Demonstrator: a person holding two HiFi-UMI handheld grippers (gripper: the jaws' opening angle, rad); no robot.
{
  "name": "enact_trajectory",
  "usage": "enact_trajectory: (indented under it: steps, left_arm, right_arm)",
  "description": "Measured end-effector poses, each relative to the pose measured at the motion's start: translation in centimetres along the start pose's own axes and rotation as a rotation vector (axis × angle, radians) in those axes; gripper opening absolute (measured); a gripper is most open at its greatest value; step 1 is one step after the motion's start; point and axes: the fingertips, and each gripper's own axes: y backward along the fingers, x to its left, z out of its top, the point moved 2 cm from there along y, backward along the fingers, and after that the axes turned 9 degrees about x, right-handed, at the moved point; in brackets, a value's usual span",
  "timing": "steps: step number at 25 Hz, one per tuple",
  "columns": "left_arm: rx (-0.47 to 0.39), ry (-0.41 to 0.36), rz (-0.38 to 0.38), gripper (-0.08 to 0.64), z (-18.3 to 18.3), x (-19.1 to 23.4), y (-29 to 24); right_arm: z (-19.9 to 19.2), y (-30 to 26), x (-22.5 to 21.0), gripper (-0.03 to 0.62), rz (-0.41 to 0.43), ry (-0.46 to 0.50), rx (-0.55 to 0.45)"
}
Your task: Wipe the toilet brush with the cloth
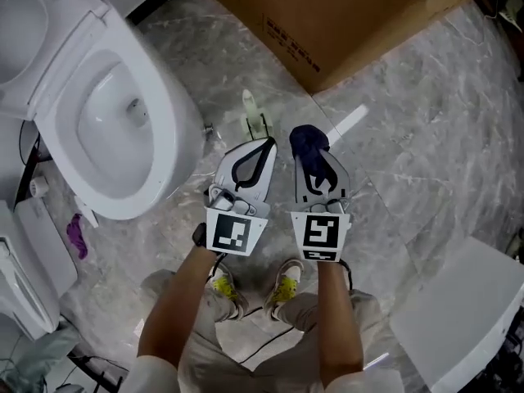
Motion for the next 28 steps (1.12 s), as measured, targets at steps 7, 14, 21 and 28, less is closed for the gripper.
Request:
enact_trajectory:
  steps: [7, 14, 21, 28]
  left_arm:
    - [0.112, 0.037, 0.035, 0.0, 6.4, 1.7, 3.3]
    - [0.152, 0.071, 0.052, 0.0, 21.6, 3.1, 12.8]
    - [0.108, 0.092, 0.088, 0.0, 36.6, 4.6, 21.1]
    - [0.03, 0.132, 0.122, 0.0, 47.8, 6.5, 25.5]
  right_arm:
    - [4.0, 7.6, -0.7, 0.101, 0.06, -0.046, 0.089]
    - [15.1, 20.1, -0.4, 0.1, 0.105, -0.111, 0.107]
    - [27.0, 32.6, -2.7, 0.098, 0.105, -0.131, 0.06]
    - [38.3, 40.3, -4.3, 0.098, 0.093, -0.125, -0.053]
